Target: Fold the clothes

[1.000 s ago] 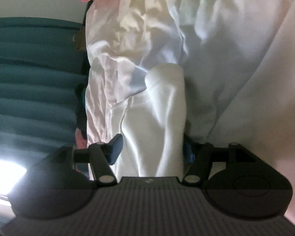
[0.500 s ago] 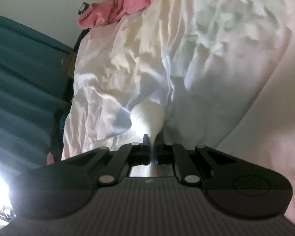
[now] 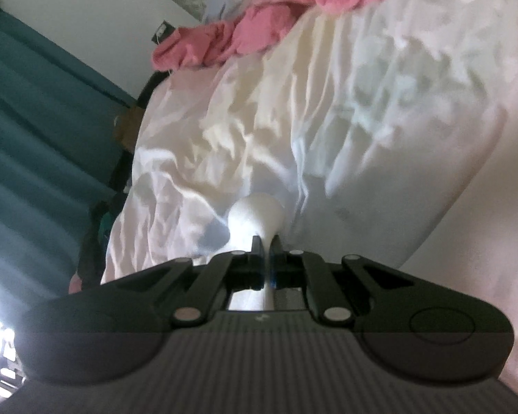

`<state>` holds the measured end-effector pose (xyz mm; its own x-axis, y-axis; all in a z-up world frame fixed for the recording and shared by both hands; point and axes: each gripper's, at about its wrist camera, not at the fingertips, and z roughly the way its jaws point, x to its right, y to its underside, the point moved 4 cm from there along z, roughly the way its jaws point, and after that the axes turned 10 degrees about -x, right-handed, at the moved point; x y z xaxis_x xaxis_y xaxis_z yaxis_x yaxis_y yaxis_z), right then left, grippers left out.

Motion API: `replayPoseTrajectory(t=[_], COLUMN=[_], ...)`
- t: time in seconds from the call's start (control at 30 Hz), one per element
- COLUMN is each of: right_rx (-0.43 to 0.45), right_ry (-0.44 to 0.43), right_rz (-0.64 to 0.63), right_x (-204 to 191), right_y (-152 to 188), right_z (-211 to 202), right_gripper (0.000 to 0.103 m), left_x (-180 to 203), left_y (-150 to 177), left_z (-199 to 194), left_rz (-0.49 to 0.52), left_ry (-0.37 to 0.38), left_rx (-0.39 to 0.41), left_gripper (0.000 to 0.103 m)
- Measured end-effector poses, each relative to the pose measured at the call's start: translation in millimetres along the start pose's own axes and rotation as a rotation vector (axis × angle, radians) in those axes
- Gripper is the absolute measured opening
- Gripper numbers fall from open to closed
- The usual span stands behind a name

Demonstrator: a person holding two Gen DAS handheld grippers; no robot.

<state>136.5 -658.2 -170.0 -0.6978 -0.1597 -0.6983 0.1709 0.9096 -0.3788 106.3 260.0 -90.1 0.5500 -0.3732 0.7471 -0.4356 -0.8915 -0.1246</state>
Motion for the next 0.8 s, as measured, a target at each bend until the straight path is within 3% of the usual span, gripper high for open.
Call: replayPoseTrajectory(t=[0.2,0.33,0.4,0.53,0.6,0.67,0.7,0.73,0.8], right_rx=[0.12,0.072,0.032,0.04,0.064,0.097,0.123,0.153,0.222], right_ry=[0.077,0.21,0.27,0.248,0.232,0.229,0.23,0.219,0.179], right_rz=[-0.07,-0.129,-0.121,-0.165,-0.2,-0.227,-0.24,-0.259,-0.328], right_x=[0.3,5.8,13.2,6.3,-4.2,-14.2,-19.2,-25.3,-41.5], right_y=[-9.3,-3.1,-0.3,-0.5,0.0,0.2,0.2,0.2,5.2], right_z=[-35.6,-30.1,-23.8,-31.2,-41.4,-53.4,-60.1,-67.6,-83.7], right_gripper=[0.005,0.006,0.007,0.008,0.011,0.022,0.037,0.06,0.082], left_x=[-39.3,-58.1,-55.6,-39.1,-28.8,-12.6,-4.3,4.5,21.9], left_y=[0.7,7.5,9.8,8.8,9.5,16.6,20.1,24.1,45.0], left_z=[-19.1,-6.3,-4.6,-21.1,-34.7,-49.3,-56.2,-59.5,-72.3], left_rz=[0.039,0.122,0.163,0.234,0.303,0.4,0.448,0.494,0.587], left_ry=[-0.123,-0.214,-0.24,-0.288,-0.306,-0.343,-0.361,-0.365,-0.359], left_rx=[-0.101,-0.17,-0.181,-0.166,-0.115,-0.041,-0.003,0.036,0.111], left_gripper=[0.018,0.021,0.031,0.053,0.06,0.073,0.078,0.079,0.082])
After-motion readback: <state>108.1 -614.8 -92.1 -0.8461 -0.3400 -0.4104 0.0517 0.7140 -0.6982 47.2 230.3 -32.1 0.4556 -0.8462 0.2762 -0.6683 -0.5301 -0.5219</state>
